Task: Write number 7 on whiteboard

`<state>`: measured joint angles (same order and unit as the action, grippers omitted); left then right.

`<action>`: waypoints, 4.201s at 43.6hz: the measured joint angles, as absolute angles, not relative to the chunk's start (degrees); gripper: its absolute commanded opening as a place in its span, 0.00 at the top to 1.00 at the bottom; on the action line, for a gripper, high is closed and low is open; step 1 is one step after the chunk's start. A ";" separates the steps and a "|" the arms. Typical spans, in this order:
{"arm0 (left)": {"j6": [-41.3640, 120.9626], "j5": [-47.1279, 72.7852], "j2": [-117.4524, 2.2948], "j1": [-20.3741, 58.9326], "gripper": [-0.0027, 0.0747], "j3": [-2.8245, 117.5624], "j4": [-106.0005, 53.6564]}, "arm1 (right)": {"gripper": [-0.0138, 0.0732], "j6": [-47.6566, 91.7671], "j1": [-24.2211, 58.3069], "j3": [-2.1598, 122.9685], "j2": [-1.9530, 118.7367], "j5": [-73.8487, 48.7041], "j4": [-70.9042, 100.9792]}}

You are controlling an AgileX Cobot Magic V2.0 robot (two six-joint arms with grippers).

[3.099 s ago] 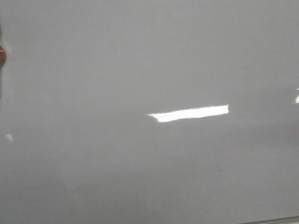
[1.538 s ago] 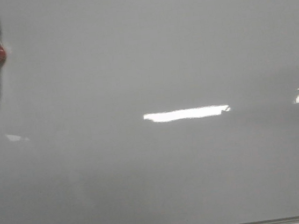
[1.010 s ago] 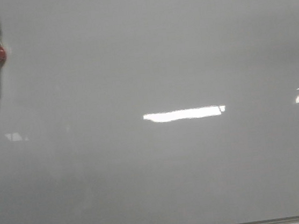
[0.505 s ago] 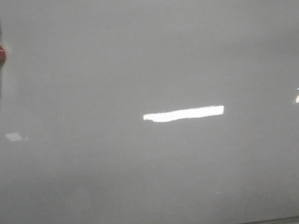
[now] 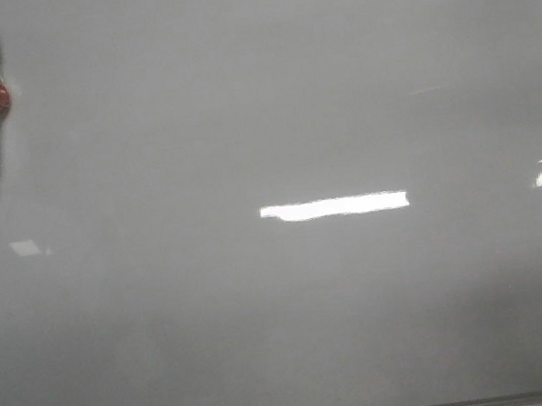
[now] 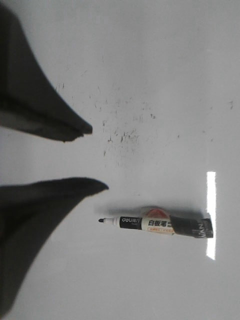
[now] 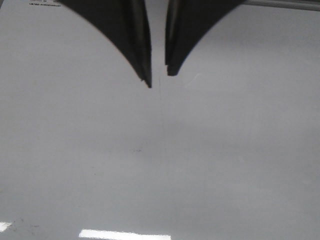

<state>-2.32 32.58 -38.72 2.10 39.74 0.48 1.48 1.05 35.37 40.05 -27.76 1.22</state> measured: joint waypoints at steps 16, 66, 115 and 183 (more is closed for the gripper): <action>-2.29 28.74 -50.33 10.14 0.24 39.74 0.00 | 0.18 1.85 1.05 35.37 40.05 -27.76 1.22; -2.19 -0.53 -81.61 12.65 0.33 42.83 -0.62 | 0.18 1.85 1.05 35.37 40.05 -27.76 1.22; -1.54 24.40 -64.13 12.56 0.96 45.03 3.74 | 0.18 1.85 1.05 40.88 40.05 -37.95 1.22; 42.77 57.74 -80.73 51.44 0.96 66.85 -13.69 | 0.33 62.69 28.81 48.25 59.96 -50.62 38.78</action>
<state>42.77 57.74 -80.73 51.44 66.85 -13.69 62.69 28.81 48.25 59.96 -50.62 38.78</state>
